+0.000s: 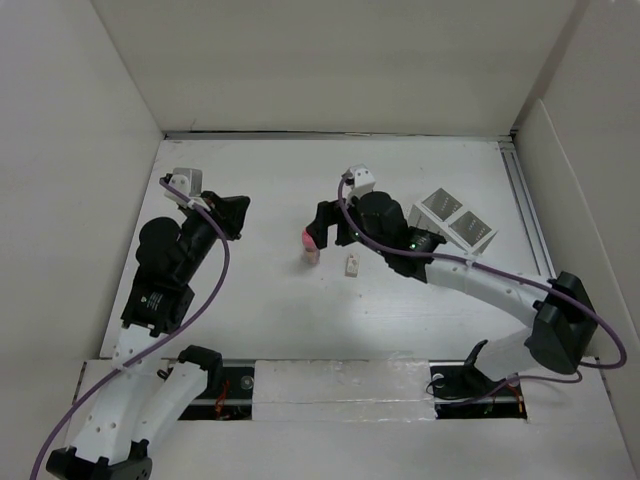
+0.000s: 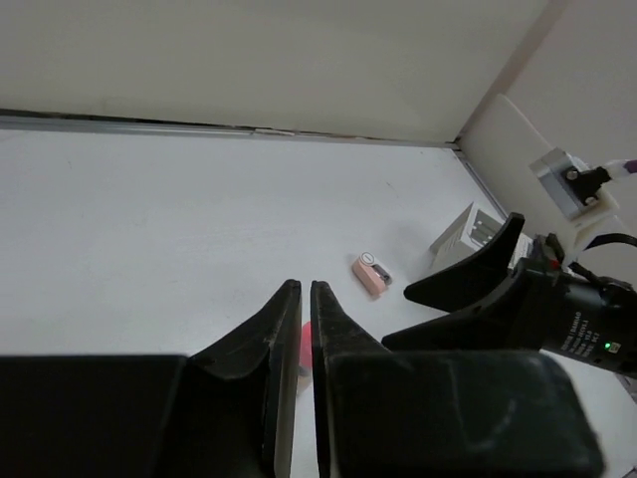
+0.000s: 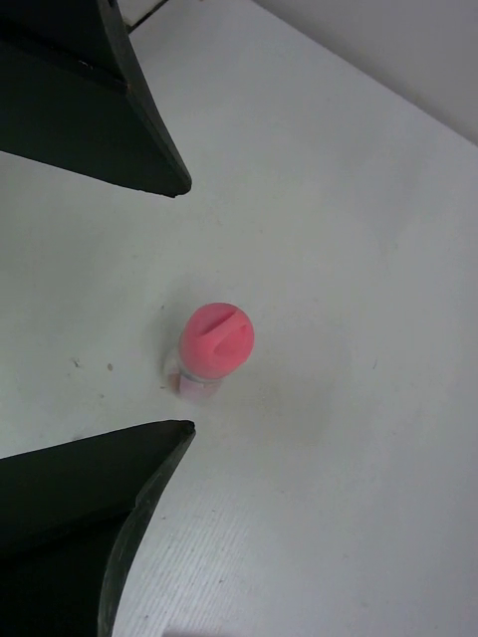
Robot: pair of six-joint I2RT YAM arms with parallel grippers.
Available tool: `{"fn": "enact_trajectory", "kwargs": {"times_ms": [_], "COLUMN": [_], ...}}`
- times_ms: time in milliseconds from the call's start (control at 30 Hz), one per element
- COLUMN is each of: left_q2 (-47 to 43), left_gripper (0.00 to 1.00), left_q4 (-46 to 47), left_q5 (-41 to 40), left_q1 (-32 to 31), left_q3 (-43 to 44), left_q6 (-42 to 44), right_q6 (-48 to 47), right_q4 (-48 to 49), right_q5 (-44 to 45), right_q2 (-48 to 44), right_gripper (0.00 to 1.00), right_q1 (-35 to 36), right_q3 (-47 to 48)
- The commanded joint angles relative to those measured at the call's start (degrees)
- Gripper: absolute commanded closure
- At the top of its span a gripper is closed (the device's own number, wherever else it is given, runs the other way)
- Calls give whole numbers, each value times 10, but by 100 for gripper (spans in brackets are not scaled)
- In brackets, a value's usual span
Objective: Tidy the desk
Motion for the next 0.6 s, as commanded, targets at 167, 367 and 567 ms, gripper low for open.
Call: {"fn": "enact_trajectory", "kwargs": {"times_ms": [167, 367, 567], "left_q2": [0, 2, 3], "left_gripper": [70, 62, 62], "left_q4": [4, 2, 2], "left_q5": [-23, -21, -19], "left_q1": [1, 1, 1], "left_q3": [11, 13, 12], "left_q6": [-5, -5, -4], "right_q6": [-6, -11, -18], "right_q4": [-48, -78, -87], "right_q5": [48, 50, 70], "right_q2": [111, 185, 225], "right_gripper": [0, 7, 14], "right_q1": [11, 11, 22], "right_q3": [84, 150, 168]}}
